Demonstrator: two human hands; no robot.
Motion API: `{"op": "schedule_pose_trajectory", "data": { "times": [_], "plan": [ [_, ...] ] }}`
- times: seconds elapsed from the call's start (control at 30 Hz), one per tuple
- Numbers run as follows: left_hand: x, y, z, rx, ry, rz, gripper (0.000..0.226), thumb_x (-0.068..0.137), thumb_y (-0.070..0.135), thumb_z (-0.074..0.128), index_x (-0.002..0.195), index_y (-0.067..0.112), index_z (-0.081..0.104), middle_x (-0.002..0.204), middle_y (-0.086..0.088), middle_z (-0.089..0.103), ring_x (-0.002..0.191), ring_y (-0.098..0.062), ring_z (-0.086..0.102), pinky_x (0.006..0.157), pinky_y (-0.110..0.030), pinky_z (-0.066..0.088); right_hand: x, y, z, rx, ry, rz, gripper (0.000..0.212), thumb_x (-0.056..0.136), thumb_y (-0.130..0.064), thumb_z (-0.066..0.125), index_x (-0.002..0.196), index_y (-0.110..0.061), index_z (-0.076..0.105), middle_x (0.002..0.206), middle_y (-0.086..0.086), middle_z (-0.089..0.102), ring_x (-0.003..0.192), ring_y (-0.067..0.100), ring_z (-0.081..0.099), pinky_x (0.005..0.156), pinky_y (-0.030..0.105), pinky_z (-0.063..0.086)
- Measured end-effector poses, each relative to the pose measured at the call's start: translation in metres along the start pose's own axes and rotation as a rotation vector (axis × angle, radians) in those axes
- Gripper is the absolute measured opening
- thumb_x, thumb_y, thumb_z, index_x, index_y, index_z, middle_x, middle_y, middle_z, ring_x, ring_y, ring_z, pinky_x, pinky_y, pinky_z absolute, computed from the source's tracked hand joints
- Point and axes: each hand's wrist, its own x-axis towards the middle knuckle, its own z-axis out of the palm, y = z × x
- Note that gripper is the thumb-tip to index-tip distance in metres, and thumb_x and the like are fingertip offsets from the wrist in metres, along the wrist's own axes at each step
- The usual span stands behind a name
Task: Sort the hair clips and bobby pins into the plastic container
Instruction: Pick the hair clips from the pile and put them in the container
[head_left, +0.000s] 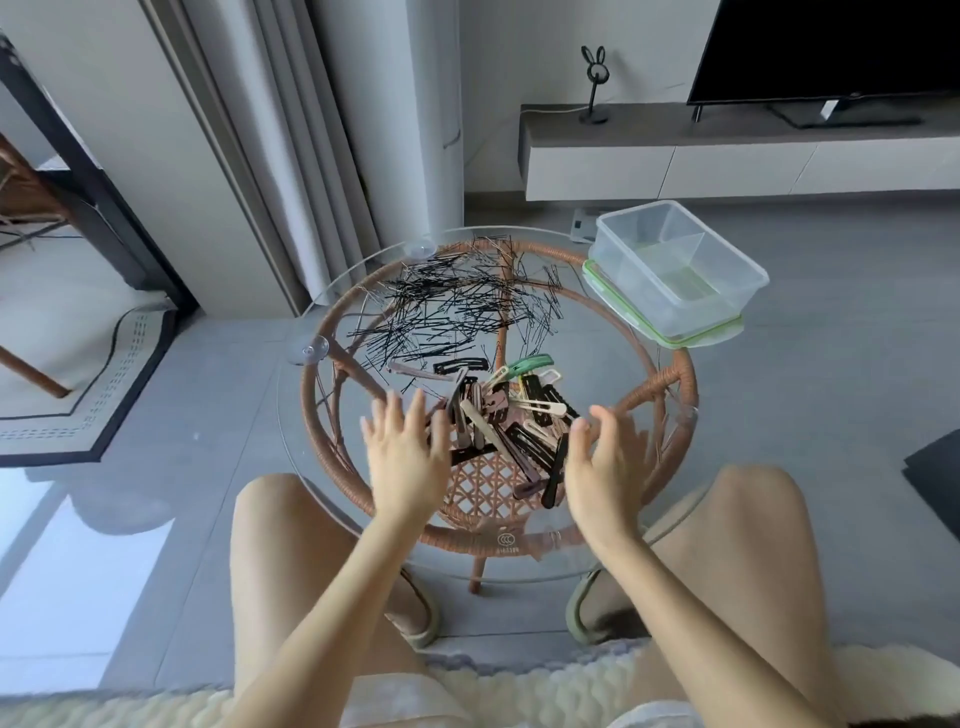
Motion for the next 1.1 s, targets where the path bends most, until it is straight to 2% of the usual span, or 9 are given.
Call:
{"op": "schedule_pose_trajectory", "data": {
  "times": [0.13, 0.23, 0.37, 0.47, 0.6, 0.73, 0.87, 0.97, 1.1],
  "plan": [
    [-0.009, 0.033, 0.018, -0.115, -0.056, 0.097, 0.057, 0.095, 0.044, 0.02, 0.145, 0.018, 0.027, 0.157, -0.007, 0.019, 0.147, -0.022, 0.007, 0.119, -0.039, -0.001, -0.01, -0.027, 0.031, -0.011, -0.04, 0.029, 0.049, 0.089, -0.033, 0.024, 0.108, -0.003, 0.057, 0.114, 0.017, 0.061, 0.117, 0.037, 0.047, 0.11, 0.048, 0.024],
    [-0.011, 0.045, 0.01, -0.359, -0.129, 0.079, 0.059, 0.093, 0.046, 0.021, 0.142, 0.016, 0.034, 0.154, -0.005, 0.028, 0.146, -0.02, 0.013, 0.12, -0.039, 0.004, -0.013, -0.042, 0.033, 0.088, -0.089, 0.026, 0.045, 0.092, -0.031, 0.027, 0.112, -0.003, 0.056, 0.116, 0.014, 0.06, 0.116, 0.032, 0.048, 0.102, 0.036, 0.029],
    [0.008, 0.039, -0.024, -0.57, -0.012, -0.024, 0.039, 0.097, 0.033, 0.038, 0.132, 0.018, 0.048, 0.131, 0.004, 0.055, 0.117, -0.015, 0.055, 0.1, -0.027, 0.042, 0.017, -0.051, 0.008, 0.218, -0.159, 0.031, 0.032, 0.097, -0.021, 0.038, 0.124, -0.009, 0.05, 0.128, 0.006, 0.057, 0.117, 0.019, 0.052, 0.099, 0.03, 0.04],
    [0.051, 0.023, -0.043, -0.545, 0.096, -0.064, 0.039, 0.096, 0.035, 0.039, 0.129, 0.018, 0.051, 0.125, 0.002, 0.06, 0.103, -0.012, 0.06, 0.09, -0.025, 0.049, 0.071, -0.058, -0.002, 0.227, -0.14, -0.004, 0.033, 0.098, -0.02, 0.037, 0.125, -0.007, 0.051, 0.129, 0.005, 0.057, 0.111, 0.014, 0.053, 0.09, 0.02, 0.036],
    [0.132, -0.006, -0.041, -0.232, 0.146, -0.046, 0.043, 0.096, 0.041, 0.037, 0.133, 0.024, 0.048, 0.146, -0.006, 0.042, 0.136, -0.026, 0.038, 0.115, -0.047, 0.025, 0.151, -0.058, 0.029, 0.061, -0.233, -0.105, 0.038, 0.098, -0.027, 0.037, 0.129, -0.006, 0.046, 0.137, 0.008, 0.05, 0.124, 0.02, 0.047, 0.096, 0.024, 0.033],
    [0.189, -0.028, -0.029, 0.116, 0.008, -0.208, 0.054, 0.094, 0.051, 0.027, 0.144, 0.031, 0.03, 0.157, -0.01, 0.014, 0.145, -0.035, 0.008, 0.116, -0.056, 0.002, 0.206, -0.05, 0.075, -0.175, -0.32, -0.149, 0.048, 0.097, -0.031, 0.036, 0.135, -0.001, 0.037, 0.14, 0.016, 0.043, 0.129, 0.028, 0.041, 0.106, 0.036, 0.034],
    [0.2, -0.022, -0.008, 0.235, -0.042, -0.154, 0.06, 0.094, 0.054, 0.018, 0.147, 0.027, 0.022, 0.158, -0.012, 0.01, 0.145, -0.037, -0.002, 0.119, -0.049, -0.005, 0.211, -0.054, 0.12, -0.323, -0.294, -0.131, 0.048, 0.098, -0.026, 0.03, 0.135, 0.004, 0.036, 0.144, 0.024, 0.036, 0.137, 0.032, 0.03, 0.118, 0.042, 0.019],
    [0.2, -0.014, -0.002, 0.207, -0.057, -0.089, 0.06, 0.095, 0.052, 0.016, 0.148, 0.024, 0.02, 0.158, -0.012, 0.009, 0.146, -0.033, -0.004, 0.12, -0.043, -0.005, 0.192, -0.06, 0.137, -0.32, -0.363, -0.198, 0.049, 0.1, -0.025, 0.026, 0.142, -0.002, 0.027, 0.154, 0.017, 0.021, 0.144, 0.026, 0.014, 0.12, 0.037, 0.006],
    [0.194, 0.003, -0.001, 0.072, -0.152, 0.042, 0.063, 0.095, 0.053, 0.017, 0.149, 0.02, 0.014, 0.159, -0.005, 0.003, 0.147, -0.022, -0.006, 0.118, -0.035, -0.007, 0.173, -0.072, 0.132, -0.214, -0.518, -0.314, 0.048, 0.101, -0.024, 0.025, 0.145, -0.007, 0.021, 0.156, 0.01, 0.017, 0.145, 0.02, 0.011, 0.116, 0.027, 0.001]
  ]
}}
